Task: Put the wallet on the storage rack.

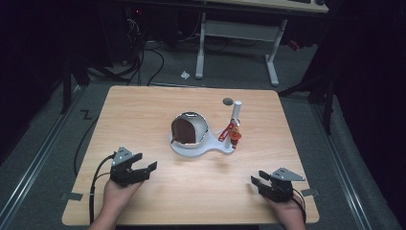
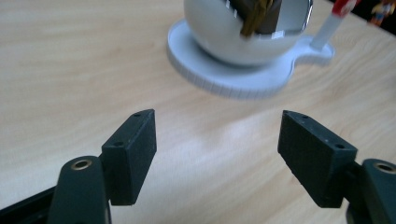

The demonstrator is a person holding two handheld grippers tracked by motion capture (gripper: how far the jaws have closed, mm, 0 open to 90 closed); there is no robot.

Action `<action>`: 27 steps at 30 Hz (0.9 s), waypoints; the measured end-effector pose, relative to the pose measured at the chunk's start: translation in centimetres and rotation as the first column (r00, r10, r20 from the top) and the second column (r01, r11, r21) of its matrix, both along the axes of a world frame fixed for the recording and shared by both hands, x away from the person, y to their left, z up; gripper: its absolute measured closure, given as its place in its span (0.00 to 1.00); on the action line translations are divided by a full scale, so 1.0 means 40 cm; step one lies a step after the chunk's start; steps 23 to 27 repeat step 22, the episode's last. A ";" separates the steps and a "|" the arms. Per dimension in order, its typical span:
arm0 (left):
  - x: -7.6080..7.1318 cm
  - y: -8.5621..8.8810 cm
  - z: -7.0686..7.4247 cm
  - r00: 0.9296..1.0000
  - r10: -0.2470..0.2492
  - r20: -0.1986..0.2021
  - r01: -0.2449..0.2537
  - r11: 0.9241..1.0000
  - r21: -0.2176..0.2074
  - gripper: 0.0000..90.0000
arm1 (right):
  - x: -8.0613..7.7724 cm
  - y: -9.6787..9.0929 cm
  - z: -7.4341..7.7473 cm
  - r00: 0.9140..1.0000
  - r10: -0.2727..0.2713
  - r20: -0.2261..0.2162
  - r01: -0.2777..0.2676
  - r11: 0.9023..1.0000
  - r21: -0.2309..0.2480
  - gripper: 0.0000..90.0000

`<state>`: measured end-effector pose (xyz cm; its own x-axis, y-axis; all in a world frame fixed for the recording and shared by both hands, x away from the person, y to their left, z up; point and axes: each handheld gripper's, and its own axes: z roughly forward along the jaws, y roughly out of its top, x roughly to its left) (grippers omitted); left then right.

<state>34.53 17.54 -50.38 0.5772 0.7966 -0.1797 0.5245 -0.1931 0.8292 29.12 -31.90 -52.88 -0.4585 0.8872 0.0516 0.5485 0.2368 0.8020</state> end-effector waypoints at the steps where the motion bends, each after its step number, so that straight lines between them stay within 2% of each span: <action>1: -0.006 0.003 -0.011 1.000 -0.002 -0.008 0.002 1.000 0.007 0.32 | 0.000 0.000 0.000 1.000 -0.002 0.000 0.002 1.000 0.000 0.62; 6: -0.046 0.024 -0.060 0.999 -0.004 -0.039 0.007 0.998 0.066 0.31 | -0.001 0.003 0.000 1.000 -0.002 -0.001 0.002 1.000 -0.002 0.62; 9: -0.085 0.039 -0.082 0.999 0.002 -0.043 0.003 0.994 0.105 0.31 | -0.002 0.006 0.000 1.000 -0.002 -0.001 0.002 1.000 -0.004 0.62; 11: -0.111 0.046 -0.072 1.000 -0.006 0.001 0.006 0.995 0.098 0.32 | -0.003 0.006 0.000 1.000 -0.006 -0.001 0.006 1.000 -0.004 0.62; 15: -0.117 0.052 -0.064 1.000 -0.009 0.020 0.007 0.995 0.104 0.33 | -0.003 0.002 0.002 1.000 -0.024 0.002 0.024 1.000 -0.006 0.61; 18: -0.114 0.060 -0.063 1.000 -0.009 0.017 0.008 0.996 0.084 0.33 | -0.001 0.000 0.004 0.999 -0.041 0.006 0.041 0.999 -0.004 0.61; 27: -0.111 0.071 -0.064 1.000 -0.008 0.004 0.008 0.997 0.076 0.33 | -0.003 0.006 0.006 0.999 -0.053 0.003 0.053 0.999 -0.005 0.61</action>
